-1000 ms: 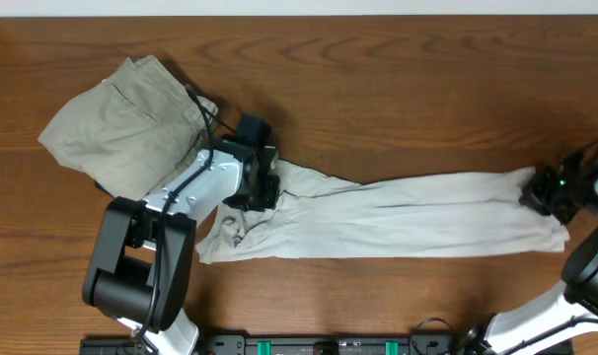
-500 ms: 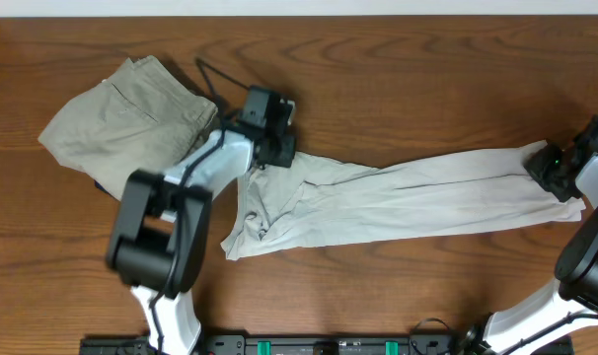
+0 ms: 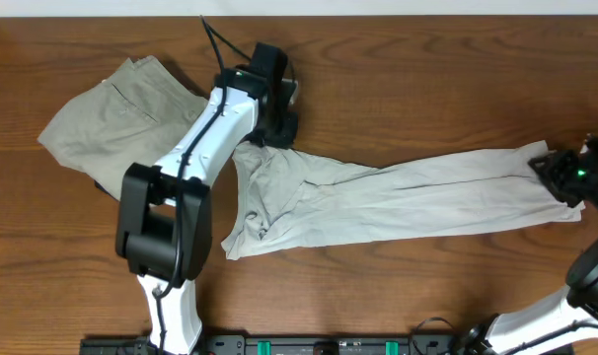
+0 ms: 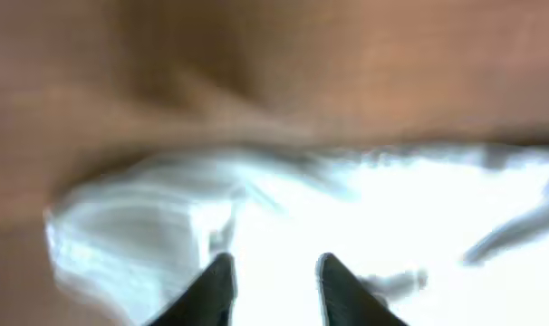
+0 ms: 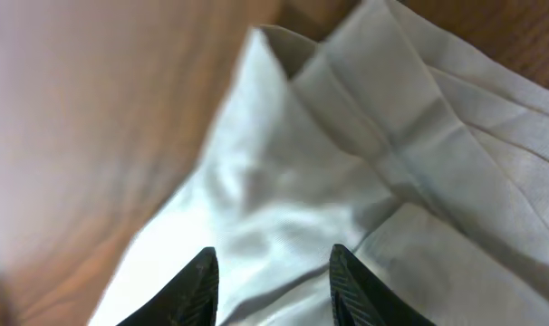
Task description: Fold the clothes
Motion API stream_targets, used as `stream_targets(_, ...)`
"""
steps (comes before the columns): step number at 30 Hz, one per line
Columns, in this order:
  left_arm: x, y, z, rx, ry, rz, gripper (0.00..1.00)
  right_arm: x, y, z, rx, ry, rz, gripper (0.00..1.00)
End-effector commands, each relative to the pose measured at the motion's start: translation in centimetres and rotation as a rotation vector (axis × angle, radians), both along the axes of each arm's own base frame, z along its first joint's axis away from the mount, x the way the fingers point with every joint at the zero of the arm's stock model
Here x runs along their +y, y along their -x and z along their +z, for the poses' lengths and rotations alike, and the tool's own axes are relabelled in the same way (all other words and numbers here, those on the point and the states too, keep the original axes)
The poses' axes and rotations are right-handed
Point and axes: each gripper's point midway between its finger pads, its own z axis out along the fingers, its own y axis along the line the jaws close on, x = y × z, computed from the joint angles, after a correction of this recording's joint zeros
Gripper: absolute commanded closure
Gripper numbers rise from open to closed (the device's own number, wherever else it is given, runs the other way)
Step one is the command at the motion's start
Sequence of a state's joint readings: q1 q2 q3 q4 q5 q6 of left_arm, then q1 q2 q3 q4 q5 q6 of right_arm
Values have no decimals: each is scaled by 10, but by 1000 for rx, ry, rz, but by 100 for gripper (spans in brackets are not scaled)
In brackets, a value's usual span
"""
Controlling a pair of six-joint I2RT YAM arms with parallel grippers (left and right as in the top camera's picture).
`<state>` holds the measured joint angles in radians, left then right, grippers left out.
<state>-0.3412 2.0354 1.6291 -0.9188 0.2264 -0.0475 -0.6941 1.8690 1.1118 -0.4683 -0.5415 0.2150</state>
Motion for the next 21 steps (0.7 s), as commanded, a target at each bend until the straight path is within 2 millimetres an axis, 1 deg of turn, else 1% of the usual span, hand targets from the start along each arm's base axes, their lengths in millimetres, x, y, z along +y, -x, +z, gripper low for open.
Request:
stream_targets(1,12,27,4,116,-33,78,81,3,-8,52,-155,-14,51,62)
stream_targets(3,18,51,-4,206,-69,76,82,4,-3,65,-161,-7,44,62)
stream_targets(4,20,61,-9,240,-84,71,85,6,-1,71,-165,-3,45,61)
stream_targets(6,22,77,-24,282,-102,62,85,9,2,80,-166,-2,37,61)
stream_targets(9,24,91,-52,297,-110,53,85,13,9,87,-151,-1,33,61)
stream_targets(11,25,95,-68,284,-106,51,87,15,13,88,-137,-2,30,61)
stream_targets(14,25,89,-86,230,-83,57,93,18,17,86,-120,-17,29,61)
stream_targets(16,25,78,-92,173,-78,41,94,19,20,84,-100,-21,26,61)
stream_targets(21,27,28,-93,-50,-106,-22,94,21,26,79,-62,-28,18,62)
